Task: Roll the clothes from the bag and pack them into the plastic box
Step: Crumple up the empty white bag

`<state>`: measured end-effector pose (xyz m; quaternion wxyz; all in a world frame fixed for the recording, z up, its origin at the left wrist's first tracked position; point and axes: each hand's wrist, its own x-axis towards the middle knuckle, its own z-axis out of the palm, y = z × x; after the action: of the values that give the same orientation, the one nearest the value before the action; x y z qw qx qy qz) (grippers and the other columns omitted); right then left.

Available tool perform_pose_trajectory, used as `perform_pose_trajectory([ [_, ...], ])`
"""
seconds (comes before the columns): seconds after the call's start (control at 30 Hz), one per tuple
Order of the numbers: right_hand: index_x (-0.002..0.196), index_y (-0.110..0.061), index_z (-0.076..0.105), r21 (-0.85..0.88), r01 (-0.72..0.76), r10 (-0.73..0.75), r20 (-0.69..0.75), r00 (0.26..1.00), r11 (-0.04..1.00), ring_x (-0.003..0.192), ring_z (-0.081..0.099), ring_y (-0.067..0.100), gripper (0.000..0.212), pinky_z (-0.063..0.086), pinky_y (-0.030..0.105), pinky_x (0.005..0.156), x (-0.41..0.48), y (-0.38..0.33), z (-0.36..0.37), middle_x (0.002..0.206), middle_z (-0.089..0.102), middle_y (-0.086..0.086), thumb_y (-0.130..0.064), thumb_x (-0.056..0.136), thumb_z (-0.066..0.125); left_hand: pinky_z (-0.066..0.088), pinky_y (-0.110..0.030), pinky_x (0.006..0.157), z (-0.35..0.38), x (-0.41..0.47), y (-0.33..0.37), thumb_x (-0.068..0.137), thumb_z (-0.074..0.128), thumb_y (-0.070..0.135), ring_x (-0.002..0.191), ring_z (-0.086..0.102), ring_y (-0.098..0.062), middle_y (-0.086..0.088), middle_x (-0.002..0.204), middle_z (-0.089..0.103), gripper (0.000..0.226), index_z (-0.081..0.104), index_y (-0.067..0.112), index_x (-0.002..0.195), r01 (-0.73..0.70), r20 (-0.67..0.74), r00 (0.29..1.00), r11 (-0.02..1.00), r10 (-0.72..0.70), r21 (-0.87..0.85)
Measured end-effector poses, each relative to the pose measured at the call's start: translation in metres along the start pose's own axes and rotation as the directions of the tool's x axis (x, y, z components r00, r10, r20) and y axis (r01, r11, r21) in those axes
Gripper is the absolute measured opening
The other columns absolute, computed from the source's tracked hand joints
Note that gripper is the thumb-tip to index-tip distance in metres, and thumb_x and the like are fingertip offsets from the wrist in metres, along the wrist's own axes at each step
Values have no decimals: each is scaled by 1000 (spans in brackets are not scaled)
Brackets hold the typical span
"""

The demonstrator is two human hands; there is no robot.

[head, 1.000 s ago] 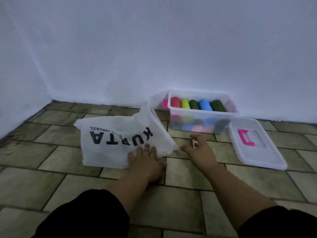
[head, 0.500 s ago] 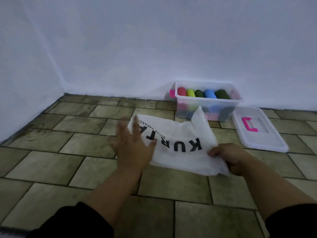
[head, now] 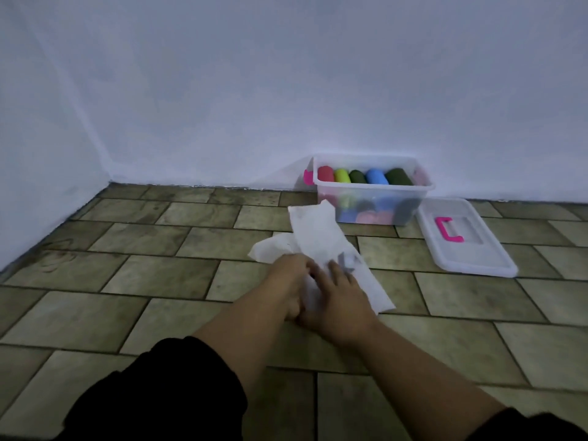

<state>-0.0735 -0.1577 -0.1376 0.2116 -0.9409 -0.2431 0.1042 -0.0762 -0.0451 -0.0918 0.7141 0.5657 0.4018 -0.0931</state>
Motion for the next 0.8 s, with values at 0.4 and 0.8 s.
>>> perform_pose_trajectory([
  [0.4,102,-34,67,-4,141,-141,-102,985,990,127,42,8,25,2,62,110,-6,51,-6,122,60,-19,-26,87,48,41,-35,93,45,21,5,82,58,26,114,52,-28,-9,132,53,71,25,23,145,-678,228,583,312,780,666],
  [0.8,145,-40,-6,227,190,-114,-310,944,955,142,-16,3,129,14,17,110,-24,70,-21,154,-18,-13,-57,51,81,16,-44,117,72,29,-13,97,32,46,142,22,-25,-8,157,19,66,-4,27,150,-702,517,711,520,477,486],
])
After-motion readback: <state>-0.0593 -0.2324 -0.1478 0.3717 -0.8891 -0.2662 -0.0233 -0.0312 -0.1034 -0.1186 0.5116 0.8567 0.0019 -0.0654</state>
